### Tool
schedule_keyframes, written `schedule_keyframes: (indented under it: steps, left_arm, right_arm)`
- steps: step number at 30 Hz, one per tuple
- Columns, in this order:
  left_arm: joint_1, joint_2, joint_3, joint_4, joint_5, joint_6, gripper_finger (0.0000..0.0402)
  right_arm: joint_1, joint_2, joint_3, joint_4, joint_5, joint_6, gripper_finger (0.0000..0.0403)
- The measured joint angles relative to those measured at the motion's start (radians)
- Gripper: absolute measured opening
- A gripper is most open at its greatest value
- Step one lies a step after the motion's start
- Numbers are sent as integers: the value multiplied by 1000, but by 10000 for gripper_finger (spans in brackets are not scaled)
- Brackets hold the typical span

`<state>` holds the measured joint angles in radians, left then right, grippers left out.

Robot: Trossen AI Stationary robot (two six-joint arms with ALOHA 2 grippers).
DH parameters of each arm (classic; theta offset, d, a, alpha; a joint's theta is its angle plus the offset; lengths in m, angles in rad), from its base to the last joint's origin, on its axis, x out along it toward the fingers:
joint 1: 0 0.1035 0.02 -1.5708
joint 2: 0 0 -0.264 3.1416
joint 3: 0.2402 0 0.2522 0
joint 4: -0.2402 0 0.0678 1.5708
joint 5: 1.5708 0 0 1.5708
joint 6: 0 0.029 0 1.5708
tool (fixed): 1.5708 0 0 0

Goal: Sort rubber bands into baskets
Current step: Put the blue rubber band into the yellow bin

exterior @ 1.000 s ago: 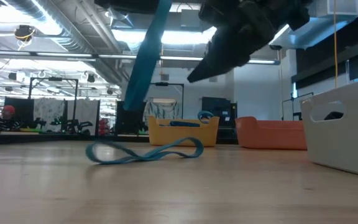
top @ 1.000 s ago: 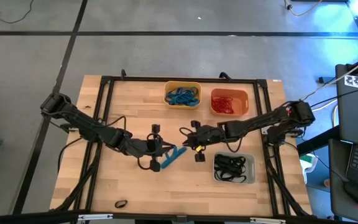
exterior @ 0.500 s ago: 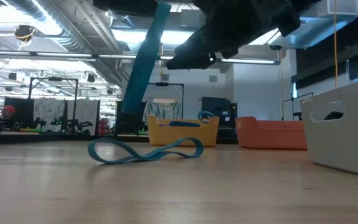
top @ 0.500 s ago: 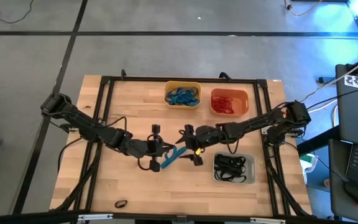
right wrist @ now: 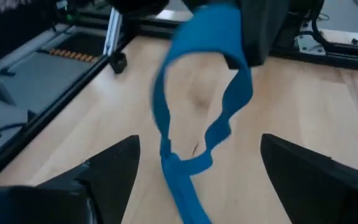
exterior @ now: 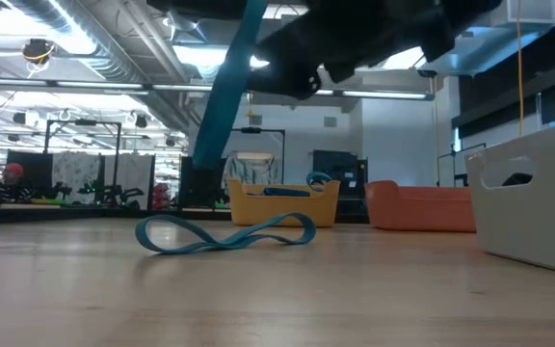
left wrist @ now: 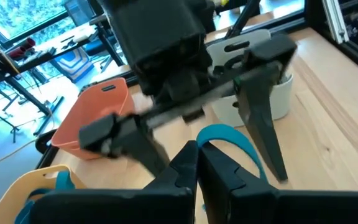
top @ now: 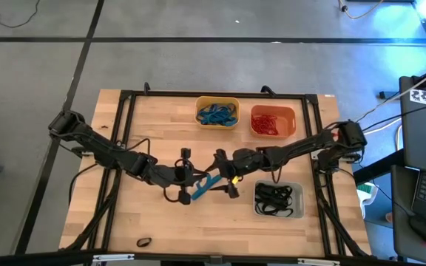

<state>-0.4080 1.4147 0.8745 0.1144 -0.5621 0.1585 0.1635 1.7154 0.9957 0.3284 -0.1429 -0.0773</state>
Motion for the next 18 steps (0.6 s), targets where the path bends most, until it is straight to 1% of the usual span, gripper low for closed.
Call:
schedule_keyframes:
  steps: [5, 9, 11, 14, 18]
  left_arm:
    - [0, 2, 0, 26, 8, 1, 6]
    - [0, 2, 0, 32, 13, 2, 4]
    - [0, 2, 0, 32, 14, 3, 3]
    - [0, 2, 0, 32, 14, 2, 3]
    - [0, 2, 0, 32, 14, 0, 2]
  right_arm:
    - [0, 70, 0, 164, -6, 27, 331]
    - [1, 92, -1, 204, -9, 30, 327]
    - [1, 91, 0, 210, -10, 29, 310]
    - [1, 91, 0, 214, -34, 28, 253]
    - [1, 91, 0, 220, -72, 21, 138]
